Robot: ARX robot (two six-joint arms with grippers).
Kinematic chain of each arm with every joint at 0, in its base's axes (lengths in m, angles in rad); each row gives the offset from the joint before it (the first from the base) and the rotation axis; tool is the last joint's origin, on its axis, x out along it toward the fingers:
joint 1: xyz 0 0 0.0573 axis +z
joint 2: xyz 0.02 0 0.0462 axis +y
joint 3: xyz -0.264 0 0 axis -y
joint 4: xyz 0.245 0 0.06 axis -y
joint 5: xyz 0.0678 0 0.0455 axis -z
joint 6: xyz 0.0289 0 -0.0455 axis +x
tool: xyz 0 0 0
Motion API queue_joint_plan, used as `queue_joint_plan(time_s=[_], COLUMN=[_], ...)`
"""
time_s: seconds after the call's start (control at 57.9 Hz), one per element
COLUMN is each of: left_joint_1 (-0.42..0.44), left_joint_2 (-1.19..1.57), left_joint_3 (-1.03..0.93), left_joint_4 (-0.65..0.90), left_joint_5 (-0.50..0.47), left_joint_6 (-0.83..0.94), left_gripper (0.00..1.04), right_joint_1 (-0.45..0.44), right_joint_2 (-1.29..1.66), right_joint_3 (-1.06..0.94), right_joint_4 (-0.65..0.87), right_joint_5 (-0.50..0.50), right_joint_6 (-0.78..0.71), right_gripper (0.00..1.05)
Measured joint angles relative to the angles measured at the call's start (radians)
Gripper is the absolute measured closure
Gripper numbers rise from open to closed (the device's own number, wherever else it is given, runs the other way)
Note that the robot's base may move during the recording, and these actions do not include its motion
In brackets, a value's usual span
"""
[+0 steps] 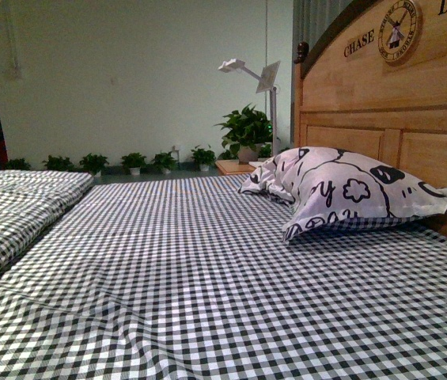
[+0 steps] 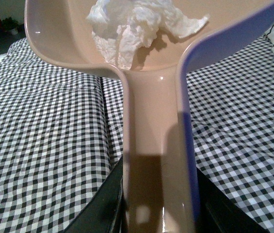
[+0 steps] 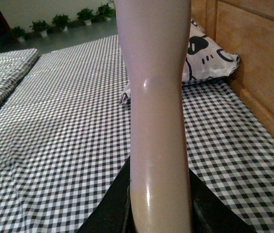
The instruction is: Clean up trash
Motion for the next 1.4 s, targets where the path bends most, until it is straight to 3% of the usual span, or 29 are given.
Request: queue_joint_plan(time_s=[0.173, 0.414, 1.398], left_joint_1=[0.024, 0.031, 0.032], left_joint_2=[-0.072, -0.094, -0.094], left_joint_3=[-0.035, -0.05, -0.051], left_joint_4=[-0.049, -0.069, -0.071], left_joint_5=[0.037, 0.062, 0.063], left_joint_6=[0.001, 0.009, 0.012], left_gripper=[0.78, 0.78, 0.78], right_joint_1=[-0.064, -0.104, -0.106], right_joint_2=[-0.058, -0.057, -0.053], right_joint_3=[-0.021, -0.019, -0.018], right_joint_4=[-0.03, -0.051, -0.053], right_joint_5=[-0.079, -0.116, -0.121], right_joint_6=[0.007, 0.008, 0.007], right_gripper=[0.85, 0.85, 0.85])
